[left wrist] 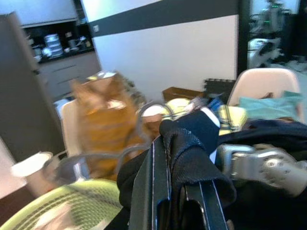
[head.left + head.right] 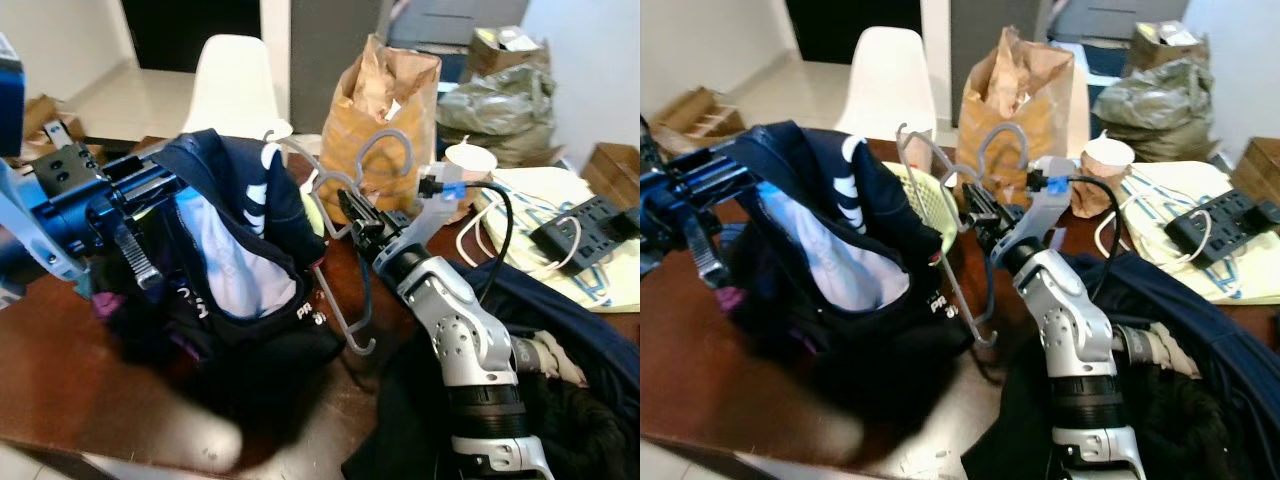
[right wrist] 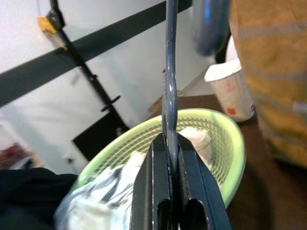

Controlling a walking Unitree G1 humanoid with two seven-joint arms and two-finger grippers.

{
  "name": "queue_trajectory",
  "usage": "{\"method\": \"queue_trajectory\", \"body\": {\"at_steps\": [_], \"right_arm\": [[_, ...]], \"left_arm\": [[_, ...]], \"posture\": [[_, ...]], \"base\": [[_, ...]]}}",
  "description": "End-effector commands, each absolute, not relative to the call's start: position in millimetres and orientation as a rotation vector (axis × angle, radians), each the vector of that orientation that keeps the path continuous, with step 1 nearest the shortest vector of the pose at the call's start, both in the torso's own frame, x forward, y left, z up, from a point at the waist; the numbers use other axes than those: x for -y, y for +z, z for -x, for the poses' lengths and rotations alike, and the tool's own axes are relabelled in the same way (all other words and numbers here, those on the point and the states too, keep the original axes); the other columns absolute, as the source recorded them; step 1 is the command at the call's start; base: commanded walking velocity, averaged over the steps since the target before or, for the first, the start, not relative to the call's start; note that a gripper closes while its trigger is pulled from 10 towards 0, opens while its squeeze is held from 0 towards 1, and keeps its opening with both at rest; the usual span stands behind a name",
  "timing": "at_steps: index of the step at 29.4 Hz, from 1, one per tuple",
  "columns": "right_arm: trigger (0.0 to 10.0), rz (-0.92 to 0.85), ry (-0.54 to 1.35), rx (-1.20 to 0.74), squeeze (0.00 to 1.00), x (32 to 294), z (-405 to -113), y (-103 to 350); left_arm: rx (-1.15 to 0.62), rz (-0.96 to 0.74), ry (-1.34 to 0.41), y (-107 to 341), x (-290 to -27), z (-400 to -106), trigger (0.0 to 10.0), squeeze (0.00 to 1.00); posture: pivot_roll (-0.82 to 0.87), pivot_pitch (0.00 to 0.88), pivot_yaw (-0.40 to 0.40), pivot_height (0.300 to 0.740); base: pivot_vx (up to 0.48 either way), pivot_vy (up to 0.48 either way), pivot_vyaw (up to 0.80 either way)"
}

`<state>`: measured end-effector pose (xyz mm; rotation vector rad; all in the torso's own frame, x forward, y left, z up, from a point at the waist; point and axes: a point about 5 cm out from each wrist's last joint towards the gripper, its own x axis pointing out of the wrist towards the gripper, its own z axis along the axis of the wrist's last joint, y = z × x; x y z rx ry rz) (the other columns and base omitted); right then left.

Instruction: Hang hanger

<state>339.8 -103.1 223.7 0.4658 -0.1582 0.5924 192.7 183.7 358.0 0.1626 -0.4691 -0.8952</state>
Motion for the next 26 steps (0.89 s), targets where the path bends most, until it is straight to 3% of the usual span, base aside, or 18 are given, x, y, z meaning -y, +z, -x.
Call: {"method": "queue_trajectory", "body": {"at_steps": [1, 26], "right_arm": [[10.0, -0.483, 0.597, 0.186, 0.0, 104.1, -339.0, 227.4], [10.0, -0.571, 0.664, 0.2, 0.0, 111.5, -331.0, 231.0]], "left_arm": [[0.501, -0.182, -0.933, 363.3, -177.6, -186.0, 10.0, 0.0], [0.338, 0.002, -1.02, 324.6, -151.0, -200.1, 10.0, 0.0]], "posture": [[0.0, 0.058, -0.035, 0.74], [-0.01, 0.075, -0.028, 0.74]], "base": [[-0.356, 0.0, 0.0], [-0.455, 0.0, 0.0]]}}
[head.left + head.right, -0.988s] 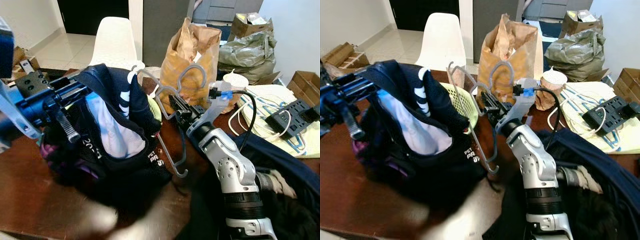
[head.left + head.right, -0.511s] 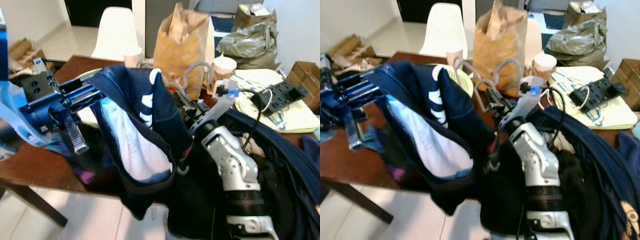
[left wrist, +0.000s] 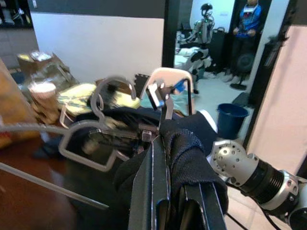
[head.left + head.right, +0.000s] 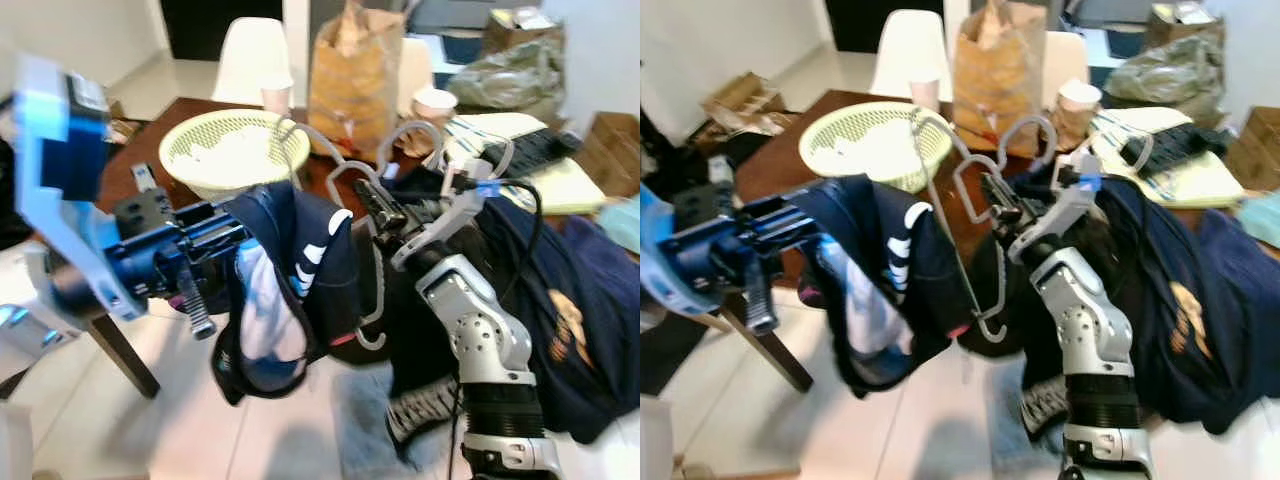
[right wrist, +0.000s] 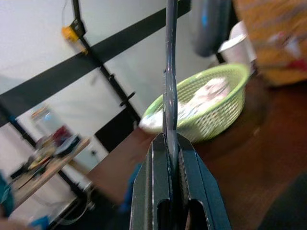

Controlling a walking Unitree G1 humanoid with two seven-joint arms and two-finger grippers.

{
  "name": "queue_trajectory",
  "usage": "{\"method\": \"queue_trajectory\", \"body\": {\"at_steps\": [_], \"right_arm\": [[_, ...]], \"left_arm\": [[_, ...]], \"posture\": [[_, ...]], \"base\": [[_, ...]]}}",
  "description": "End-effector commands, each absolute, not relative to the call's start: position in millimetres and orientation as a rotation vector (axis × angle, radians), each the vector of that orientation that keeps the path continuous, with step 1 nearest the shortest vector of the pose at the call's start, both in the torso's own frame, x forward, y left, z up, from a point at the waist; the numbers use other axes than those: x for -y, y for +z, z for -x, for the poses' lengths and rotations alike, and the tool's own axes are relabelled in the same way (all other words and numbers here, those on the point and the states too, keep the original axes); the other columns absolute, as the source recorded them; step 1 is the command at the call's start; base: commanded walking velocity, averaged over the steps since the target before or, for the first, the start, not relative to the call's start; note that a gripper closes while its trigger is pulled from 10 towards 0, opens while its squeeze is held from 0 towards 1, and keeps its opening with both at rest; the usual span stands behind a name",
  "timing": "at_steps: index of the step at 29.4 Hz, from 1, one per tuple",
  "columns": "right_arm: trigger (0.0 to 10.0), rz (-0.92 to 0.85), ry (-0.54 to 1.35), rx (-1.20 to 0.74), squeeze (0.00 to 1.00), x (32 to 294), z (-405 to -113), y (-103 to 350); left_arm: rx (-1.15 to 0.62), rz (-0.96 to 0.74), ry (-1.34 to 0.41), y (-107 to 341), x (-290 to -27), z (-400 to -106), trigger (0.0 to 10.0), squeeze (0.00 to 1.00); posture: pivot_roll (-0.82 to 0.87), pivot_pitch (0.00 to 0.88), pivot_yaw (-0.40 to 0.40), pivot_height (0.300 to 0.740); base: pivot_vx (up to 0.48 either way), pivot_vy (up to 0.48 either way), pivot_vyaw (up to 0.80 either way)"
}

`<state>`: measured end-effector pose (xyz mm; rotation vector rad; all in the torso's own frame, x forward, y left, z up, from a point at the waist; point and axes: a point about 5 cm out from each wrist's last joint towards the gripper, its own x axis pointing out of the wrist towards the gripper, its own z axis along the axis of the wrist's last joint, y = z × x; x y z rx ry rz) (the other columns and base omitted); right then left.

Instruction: Hang hanger

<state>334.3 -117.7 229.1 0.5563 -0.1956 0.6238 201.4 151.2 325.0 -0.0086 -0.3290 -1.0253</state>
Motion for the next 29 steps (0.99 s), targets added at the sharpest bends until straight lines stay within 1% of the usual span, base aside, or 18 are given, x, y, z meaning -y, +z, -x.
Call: {"method": "queue_trajectory", "body": {"at_steps": [1, 4, 9, 13, 15, 18, 19, 20, 22, 23, 24, 26, 28, 29], "right_arm": [[10.0, -0.574, 0.672, 0.199, 0.0, 111.7, -330.3, 231.0], [10.0, -0.579, 0.716, 0.196, 0.0, 114.6, -326.4, 231.2], [10.0, -0.572, 0.738, 0.192, 0.0, 118.9, -324.2, 230.5], [10.0, -0.526, 0.668, 0.171, 0.0, 129.3, -329.5, 224.4], [10.0, -0.483, 0.589, 0.14, 0.0, 136.0, -335.3, 217.0], [10.0, -0.474, 0.573, 0.132, 0.0, 137.5, -336.4, 215.4], [10.0, -0.434, 0.517, 0.091, 0.0, 142.8, -339.5, 207.2], [10.0, -0.434, 0.517, 0.091, 0.0, 142.8, -339.5, 207.2], [10.0, -0.349, 0.429, 0.017, 0.0, 152.4, -343.2, 192.0], [10.0, -0.349, 0.429, 0.017, 0.0, 152.4, -343.2, 192.0], [10.0, -0.308, 0.396, -0.011, 0.0, 156.7, -344.2, 185.8], [10.0, -0.308, 0.396, -0.011, 0.0, 156.7, -344.2, 185.8], [10.0, -0.245, 0.361, -0.049, 0.0, 163.6, -344.6, 178.9], [10.0, -0.245, 0.361, -0.049, 0.0, 163.6, -344.6, 178.9]], "left_arm": [[0.324, 0.009, -1.019, 321.1, -149.9, -201.5, 10.0, 0.0], [0.262, 0.04, -1.031, 304.0, -142.3, -205.4, 10.0, 0.0], [0.229, 0.075, -1.042, 293.4, -137.0, -207.4, 10.0, 0.0], [0.161, 0.076, -0.983, 275.6, -138.2, -218.3, 10.0, 0.0], [0.112, 0.047, -0.902, 263.1, -141.5, -228.5, 10.0, 0.0], [0.102, 0.037, -0.883, 260.0, -142.2, -230.7, 10.0, 0.0], [0.051, -0.005, -0.775, 245.6, -148.3, -242.0, 10.0, 0.0], [0.051, -0.005, -0.775, 245.6, -148.3, -242.0, 10.0, 0.0], [-0.027, -0.099, -0.602, 221.4, -160.2, -256.7, 10.0, 0.0], [-0.027, -0.099, -0.602, 221.4, -160.2, -256.7, 10.0, 0.0], [-0.053, -0.142, -0.539, 212.5, -165.1, -260.9, 10.0, 0.0], [-0.053, -0.142, -0.539, 212.5, -165.1, -260.9, 10.0, 0.0], [-0.092, -0.234, -0.425, 200.3, -176.7, -266.3, 10.0, 0.0], [-0.092, -0.234, -0.425, 200.3, -176.7, -266.3, 10.0, 0.0]], "posture": [[-0.01, 0.075, -0.028, 0.74], [-0.02, 0.078, -0.03, 0.74], [-0.02, 0.079, -0.03, 0.74], [-0.03, 0.081, -0.03, 0.74], [-0.03, 0.084, -0.03, 0.74], [-0.03, 0.084, -0.03, 0.74], [-0.03, 0.089, -0.032, 0.74], [-0.03, 0.089, -0.032, 0.74], [-0.04, 0.093, -0.035, 0.74], [-0.04, 0.093, -0.035, 0.74], [-0.04, 0.093, -0.036, 0.74], [-0.04, 0.093, -0.036, 0.74], [-0.04, 0.094, -0.04, 0.74], [-0.04, 0.094, -0.04, 0.74]], "base": [[-0.48, 0.0, 0.0], [-0.48, 0.0, 0.0], [-0.408, 0.0, 0.0], [-0.33, 0.0, 0.0], [0.0, 0.0, -0.8], [0.0, 0.0, -0.8], [0.0, 0.0, -0.8], [0.0, 0.0, -0.8], [0.0, 0.0, -0.8], [0.0, 0.0, -0.8], [0.0, 0.0, -0.8], [0.0, 0.0, -0.8], [0.0, 0.0, -0.8], [0.0, 0.0, -0.8]]}}
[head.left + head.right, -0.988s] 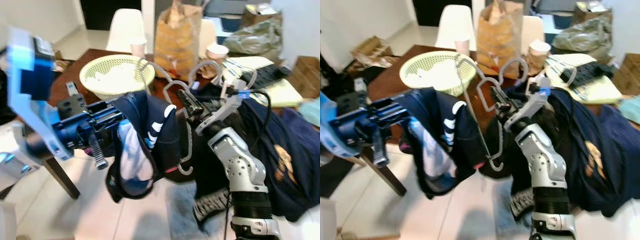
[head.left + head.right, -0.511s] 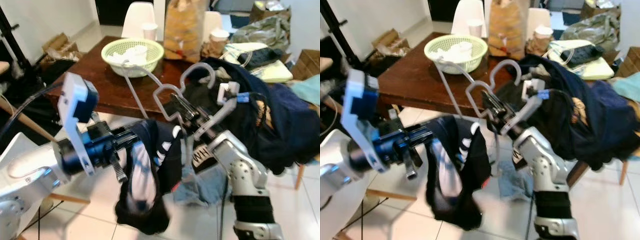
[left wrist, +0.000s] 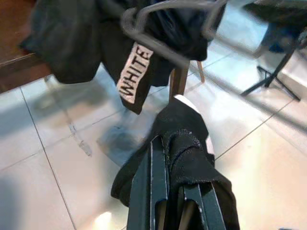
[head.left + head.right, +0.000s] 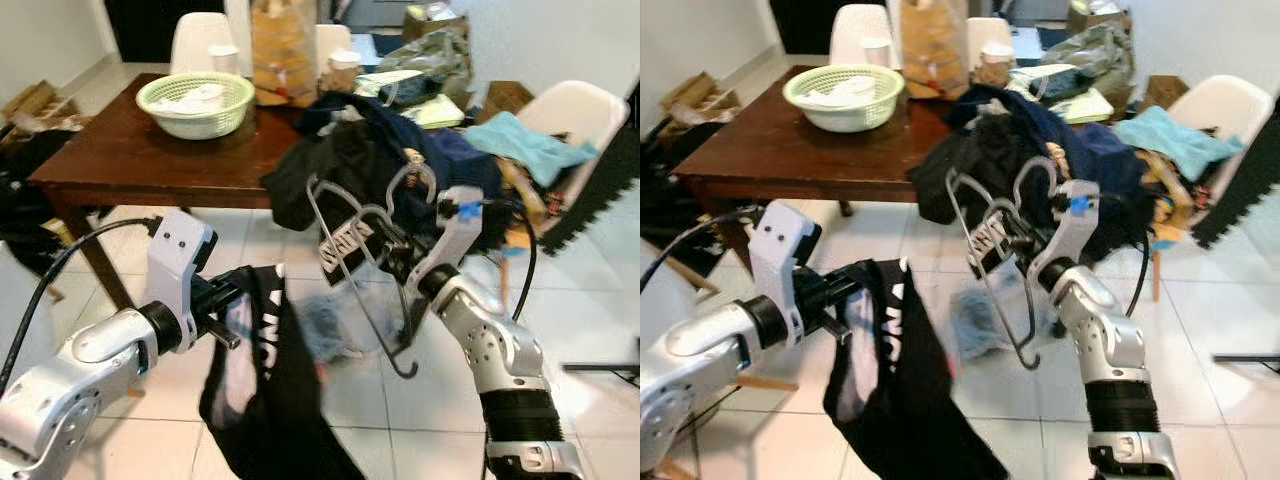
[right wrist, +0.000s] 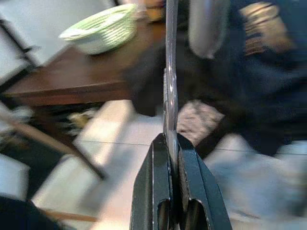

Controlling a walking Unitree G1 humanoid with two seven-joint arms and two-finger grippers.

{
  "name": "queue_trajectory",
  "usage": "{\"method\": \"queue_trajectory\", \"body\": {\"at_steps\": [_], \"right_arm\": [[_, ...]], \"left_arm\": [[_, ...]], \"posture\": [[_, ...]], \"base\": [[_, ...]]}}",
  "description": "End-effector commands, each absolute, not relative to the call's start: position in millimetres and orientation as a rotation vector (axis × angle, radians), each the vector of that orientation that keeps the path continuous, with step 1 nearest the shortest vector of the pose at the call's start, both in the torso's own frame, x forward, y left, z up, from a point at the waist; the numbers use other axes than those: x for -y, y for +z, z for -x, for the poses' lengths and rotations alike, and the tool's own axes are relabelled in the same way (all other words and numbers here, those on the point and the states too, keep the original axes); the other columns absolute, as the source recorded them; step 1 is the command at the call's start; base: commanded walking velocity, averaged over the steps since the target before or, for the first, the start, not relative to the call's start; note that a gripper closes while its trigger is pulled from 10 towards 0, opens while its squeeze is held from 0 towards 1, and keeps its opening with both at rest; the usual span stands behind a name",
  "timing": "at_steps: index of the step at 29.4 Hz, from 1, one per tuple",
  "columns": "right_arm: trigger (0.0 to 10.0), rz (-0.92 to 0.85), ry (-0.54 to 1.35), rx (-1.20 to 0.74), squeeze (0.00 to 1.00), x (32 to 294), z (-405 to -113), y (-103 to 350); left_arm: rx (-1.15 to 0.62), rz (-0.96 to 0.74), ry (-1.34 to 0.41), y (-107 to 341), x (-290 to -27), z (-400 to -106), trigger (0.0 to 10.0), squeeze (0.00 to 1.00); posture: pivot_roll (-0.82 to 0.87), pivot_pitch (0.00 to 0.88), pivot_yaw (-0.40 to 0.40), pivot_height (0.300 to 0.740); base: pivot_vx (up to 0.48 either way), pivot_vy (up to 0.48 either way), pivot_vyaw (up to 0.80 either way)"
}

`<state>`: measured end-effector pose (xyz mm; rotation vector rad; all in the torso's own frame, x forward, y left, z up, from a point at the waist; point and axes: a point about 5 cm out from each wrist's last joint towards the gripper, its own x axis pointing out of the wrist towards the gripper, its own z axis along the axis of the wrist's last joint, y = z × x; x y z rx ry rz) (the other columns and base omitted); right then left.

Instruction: Hang hanger

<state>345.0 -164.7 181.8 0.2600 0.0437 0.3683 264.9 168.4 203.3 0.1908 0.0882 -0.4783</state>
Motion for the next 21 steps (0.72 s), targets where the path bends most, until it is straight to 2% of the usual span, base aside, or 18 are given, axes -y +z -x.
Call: {"method": "queue_trajectory", "body": {"at_steps": [1, 10, 18, 20, 21], "right_arm": [[10.0, -0.217, 0.358, -0.057, 0.0, 166.0, -344.8, 178.3], [10.0, -0.087, 0.41, -0.087, 0.0, 168.1, -346.2, 180.1], [10.0, 0.0, 0.568, -0.087, 0.0, 182.2, -341.6, 187.8], [10.0, 0.038, 0.684, -0.061, 0.0, 190.7, -332.9, 194.2], [10.0, 0.038, 0.684, -0.061, 0.0, 190.7, -332.9, 194.2]], "left_arm": [[-0.098, -0.253, -0.384, 197.2, -181.0, -268.4, 10.0, 0.0], [-0.007, -0.29, -0.338, 203.2, -179.3, -277.2, 10.0, 0.0], [0.112, -0.344, -0.328, 220.7, -186.9, -285.9, 10.0, 0.0], [0.147, -0.389, -0.353, 228.7, -188.5, -286.3, 10.0, 0.0], [0.147, -0.389, -0.353, 228.7, -188.5, -286.3, 10.0, 0.0]], "posture": [[-0.04, 0.094, -0.042, 0.74], [-0.04, 0.093, -0.051, 0.74], [-0.04, 0.085, -0.053, 0.74], [-0.04, 0.082, -0.053, 0.74], [-0.04, 0.082, -0.053, 0.74]], "base": [[0.0, 0.0, -0.8], [0.0, 0.0, -0.8], [0.0, 0.0, -0.8], [0.0, 0.0, -0.8], [0.0, 0.0, -0.8]]}}
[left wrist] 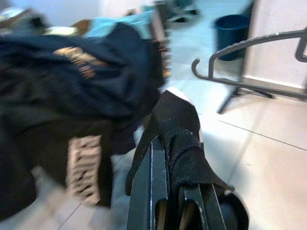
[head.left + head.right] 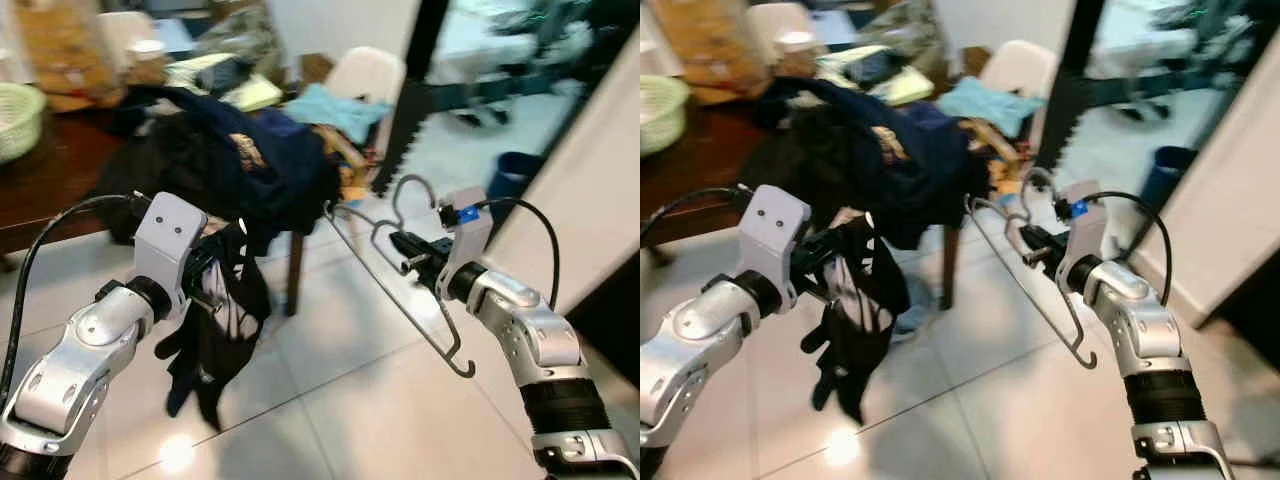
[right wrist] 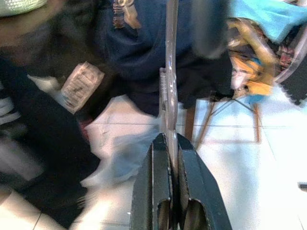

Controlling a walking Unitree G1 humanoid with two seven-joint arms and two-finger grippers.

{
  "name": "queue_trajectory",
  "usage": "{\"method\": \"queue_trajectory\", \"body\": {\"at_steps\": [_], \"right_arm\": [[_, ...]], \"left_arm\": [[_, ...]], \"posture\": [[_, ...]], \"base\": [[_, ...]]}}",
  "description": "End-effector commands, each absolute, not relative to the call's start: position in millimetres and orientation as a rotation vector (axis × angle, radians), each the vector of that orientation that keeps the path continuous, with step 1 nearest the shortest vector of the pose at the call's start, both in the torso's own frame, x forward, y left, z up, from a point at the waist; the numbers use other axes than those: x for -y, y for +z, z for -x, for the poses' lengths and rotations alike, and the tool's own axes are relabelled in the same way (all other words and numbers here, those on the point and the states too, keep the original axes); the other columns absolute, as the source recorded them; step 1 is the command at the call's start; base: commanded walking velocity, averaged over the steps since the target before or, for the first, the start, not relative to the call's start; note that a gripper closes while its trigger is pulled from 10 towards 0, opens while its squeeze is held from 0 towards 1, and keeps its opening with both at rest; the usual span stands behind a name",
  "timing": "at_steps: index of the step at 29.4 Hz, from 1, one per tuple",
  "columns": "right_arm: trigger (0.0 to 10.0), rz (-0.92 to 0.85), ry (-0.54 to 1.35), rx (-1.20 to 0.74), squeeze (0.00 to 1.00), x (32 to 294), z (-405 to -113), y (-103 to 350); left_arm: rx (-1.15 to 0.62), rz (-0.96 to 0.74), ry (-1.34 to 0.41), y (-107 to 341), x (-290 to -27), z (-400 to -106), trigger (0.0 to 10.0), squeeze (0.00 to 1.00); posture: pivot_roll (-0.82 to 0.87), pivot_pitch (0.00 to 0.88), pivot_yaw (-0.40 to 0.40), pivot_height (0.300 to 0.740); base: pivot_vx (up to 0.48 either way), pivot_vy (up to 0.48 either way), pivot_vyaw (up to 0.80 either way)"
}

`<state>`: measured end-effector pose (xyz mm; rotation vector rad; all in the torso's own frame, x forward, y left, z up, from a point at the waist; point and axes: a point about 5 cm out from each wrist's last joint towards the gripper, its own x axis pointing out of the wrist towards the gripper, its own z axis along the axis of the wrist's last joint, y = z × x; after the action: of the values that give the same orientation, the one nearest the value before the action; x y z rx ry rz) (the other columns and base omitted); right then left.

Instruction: Hang hanger

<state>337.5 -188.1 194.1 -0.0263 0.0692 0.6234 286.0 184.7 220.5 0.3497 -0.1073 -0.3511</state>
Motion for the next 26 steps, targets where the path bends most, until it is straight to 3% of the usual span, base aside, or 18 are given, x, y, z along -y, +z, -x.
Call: {"method": "queue_trajectory", "body": {"at_steps": [1, 6, 13, 20, 26], "right_arm": [[10.0, 0.038, 0.684, -0.061, 0.0, 190.7, -332.9, 194.2], [10.0, 0.053, 0.766, -0.041, 0.0, 209.3, -322.3, 200.6], [10.0, -0.006, 0.879, -0.05, 0.0, 234.9, -299.1, 204.0], [10.0, -0.03, 1.047, -0.082, 0.0, 219.5, -282.0, 201.4], [10.0, -0.035, 1.066, -0.091, 0.0, 212.4, -279.8, 199.7]], "left_arm": [[0.147, -0.389, -0.353, 228.7, -188.5, -286.3, 10.0, 0.0], [0.186, -0.437, -0.406, 236.1, -189.0, -282.8, 10.0, 0.0], [0.215, -0.543, -0.381, 249.1, -202.0, -283.9, 10.0, 0.0], [0.23, -0.597, -0.253, 260.1, -219.2, -299.0, 10.0, 0.0], [0.226, -0.568, -0.179, 256.9, -221.1, -307.1, 10.0, 0.0]], "posture": [[-0.04, 0.082, -0.053, 0.74], [-0.04, 0.08, -0.053, 0.74], [-0.04, 0.073, -0.047, 0.74], [-0.06, 0.072, -0.032, 0.74], [-0.06, 0.074, -0.03, 0.74]], "base": [[0.0, 0.0, -0.8], [0.0, 0.0, -0.8], [0.0, 0.0, 0.0], [0.0, 0.0, -0.61], [0.0, 0.0, -0.8]]}}
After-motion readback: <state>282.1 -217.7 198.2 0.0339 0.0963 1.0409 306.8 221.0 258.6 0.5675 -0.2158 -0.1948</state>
